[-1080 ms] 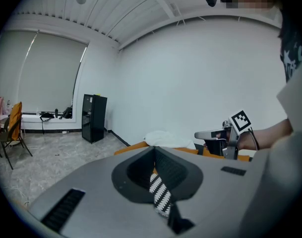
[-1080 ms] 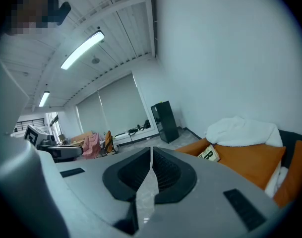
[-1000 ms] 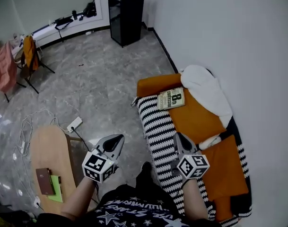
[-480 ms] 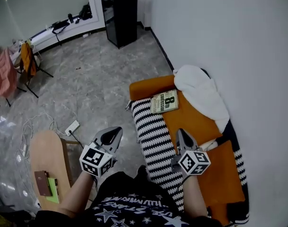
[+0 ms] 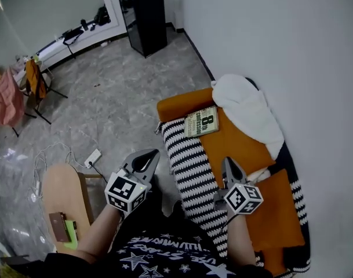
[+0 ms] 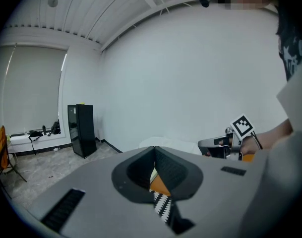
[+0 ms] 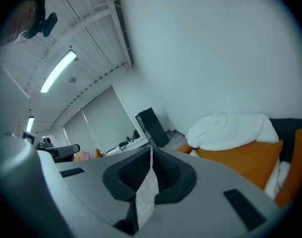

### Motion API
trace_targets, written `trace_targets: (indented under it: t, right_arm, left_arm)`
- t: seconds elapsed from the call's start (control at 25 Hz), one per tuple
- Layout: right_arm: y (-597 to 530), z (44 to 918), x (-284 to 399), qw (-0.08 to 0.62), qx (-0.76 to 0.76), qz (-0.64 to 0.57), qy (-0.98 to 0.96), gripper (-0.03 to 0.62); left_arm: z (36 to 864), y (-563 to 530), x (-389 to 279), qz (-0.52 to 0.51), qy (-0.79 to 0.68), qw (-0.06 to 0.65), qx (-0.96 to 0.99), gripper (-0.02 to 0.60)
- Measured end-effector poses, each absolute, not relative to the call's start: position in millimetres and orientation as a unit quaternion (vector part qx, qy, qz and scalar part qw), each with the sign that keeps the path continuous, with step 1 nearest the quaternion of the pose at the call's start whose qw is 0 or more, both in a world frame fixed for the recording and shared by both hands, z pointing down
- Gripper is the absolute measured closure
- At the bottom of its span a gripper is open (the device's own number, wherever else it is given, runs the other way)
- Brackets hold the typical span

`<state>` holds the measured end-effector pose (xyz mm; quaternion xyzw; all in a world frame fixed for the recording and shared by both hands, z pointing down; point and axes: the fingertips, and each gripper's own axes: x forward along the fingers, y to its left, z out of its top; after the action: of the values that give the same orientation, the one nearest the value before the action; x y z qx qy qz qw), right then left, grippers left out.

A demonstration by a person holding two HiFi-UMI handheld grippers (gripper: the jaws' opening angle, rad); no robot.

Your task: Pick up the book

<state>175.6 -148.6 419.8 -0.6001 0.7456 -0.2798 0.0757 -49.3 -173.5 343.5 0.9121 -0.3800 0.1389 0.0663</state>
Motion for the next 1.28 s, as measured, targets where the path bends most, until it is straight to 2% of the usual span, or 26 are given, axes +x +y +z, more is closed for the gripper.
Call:
trace_targets:
  t: [0.32, 0.88, 1.28]
  right_arm:
    - [-167, 438, 196, 0.047, -0.635, -0.281, 0.718, 0.565]
    - [-255, 481, 196, 0.078, -0.662, -0.326, 0.670, 0.565]
    - [-324, 519, 194, 0.067, -0.683, -0.364, 0.630, 0.464]
  left_arm:
    - [362, -208, -31, 0.141, -0.349, 0.078, 0.923, 0.574]
    - [410, -334, -3, 0.173, -0.258, 0.105, 0.945, 0.574]
    - [445, -414, 39, 0.217, -0.165, 0.108, 0.956, 0.574]
